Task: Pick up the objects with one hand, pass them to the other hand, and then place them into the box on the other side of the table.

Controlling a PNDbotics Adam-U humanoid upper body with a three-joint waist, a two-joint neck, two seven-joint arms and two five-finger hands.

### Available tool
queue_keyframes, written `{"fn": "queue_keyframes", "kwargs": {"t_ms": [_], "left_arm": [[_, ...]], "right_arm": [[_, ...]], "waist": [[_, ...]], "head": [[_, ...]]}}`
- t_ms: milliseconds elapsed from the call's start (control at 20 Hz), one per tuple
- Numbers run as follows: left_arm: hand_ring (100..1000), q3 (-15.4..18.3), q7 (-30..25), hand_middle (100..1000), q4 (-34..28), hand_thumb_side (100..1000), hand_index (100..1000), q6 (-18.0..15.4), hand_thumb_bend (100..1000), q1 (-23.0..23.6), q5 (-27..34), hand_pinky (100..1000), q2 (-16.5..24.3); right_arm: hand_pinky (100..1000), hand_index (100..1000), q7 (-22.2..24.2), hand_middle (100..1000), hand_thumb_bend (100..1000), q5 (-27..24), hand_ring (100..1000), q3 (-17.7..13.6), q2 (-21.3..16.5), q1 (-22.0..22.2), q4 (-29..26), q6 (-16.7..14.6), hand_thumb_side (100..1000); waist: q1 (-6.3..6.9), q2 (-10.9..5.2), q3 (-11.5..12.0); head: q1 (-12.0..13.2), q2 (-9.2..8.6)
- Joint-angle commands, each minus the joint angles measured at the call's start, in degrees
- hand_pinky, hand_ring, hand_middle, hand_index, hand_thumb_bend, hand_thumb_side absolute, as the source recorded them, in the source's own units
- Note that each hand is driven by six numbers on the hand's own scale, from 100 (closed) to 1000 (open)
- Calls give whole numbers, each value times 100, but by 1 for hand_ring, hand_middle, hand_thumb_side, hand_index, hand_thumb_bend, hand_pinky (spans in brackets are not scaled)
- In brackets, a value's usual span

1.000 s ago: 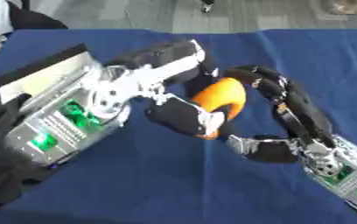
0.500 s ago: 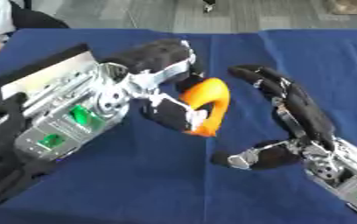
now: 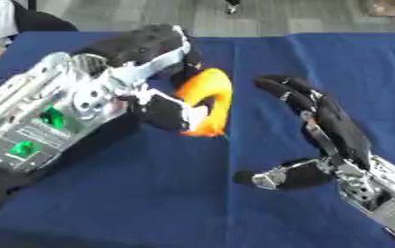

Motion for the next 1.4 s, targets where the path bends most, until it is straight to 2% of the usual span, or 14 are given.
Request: {"fn": "queue_keyframes", "kwargs": {"t_ms": [50, 400, 700, 950, 1100, 1400], "left_arm": [[510, 405, 170, 359, -110, 244, 414, 111, 100, 38, 324, 678, 474], [509, 939, 807, 357, -111, 249, 416, 275, 100, 458, 886, 681, 1168], [521, 1224, 1166, 371, 119, 248, 428, 416, 100, 846, 849, 689, 1577], [529, 1293, 1422, 383, 615, 248, 447, 226, 100, 1040, 845, 697, 1640], [561, 1313, 1593, 434, 920, 246, 513, 110, 100, 1096, 814, 731, 1618], [581, 1318, 1780, 464, 1719, 244, 510, -340, 100, 1107, 458, 738, 1464]], "right_arm": [[833, 910, -18, 818, 772, 53, 808, -82, -150, -28, -56, 14, 523], [832, 907, -85, 816, 775, 119, 807, -107, -128, 18, -56, -13, 507], [831, 903, -192, 815, 772, 141, 807, -163, -105, 38, -56, -32, 502], [832, 903, -305, 815, 769, 164, 807, -238, -71, 75, -56, -39, 495], [832, 902, -392, 814, 768, 194, 807, -296, -40, 110, -56, -46, 492], [833, 900, -441, 813, 768, 288, 806, -290, 43, 150, -56, -51, 488]], "waist": [[41, -6, 13], [-7, 20, 12], [-63, 48, -10], [-143, 80, -38], [-198, 103, -57], [-281, 148, -111]], "head": [[1, 8], [136, 8], [268, 8], [468, 8], [630, 8], [925, 8]]}}
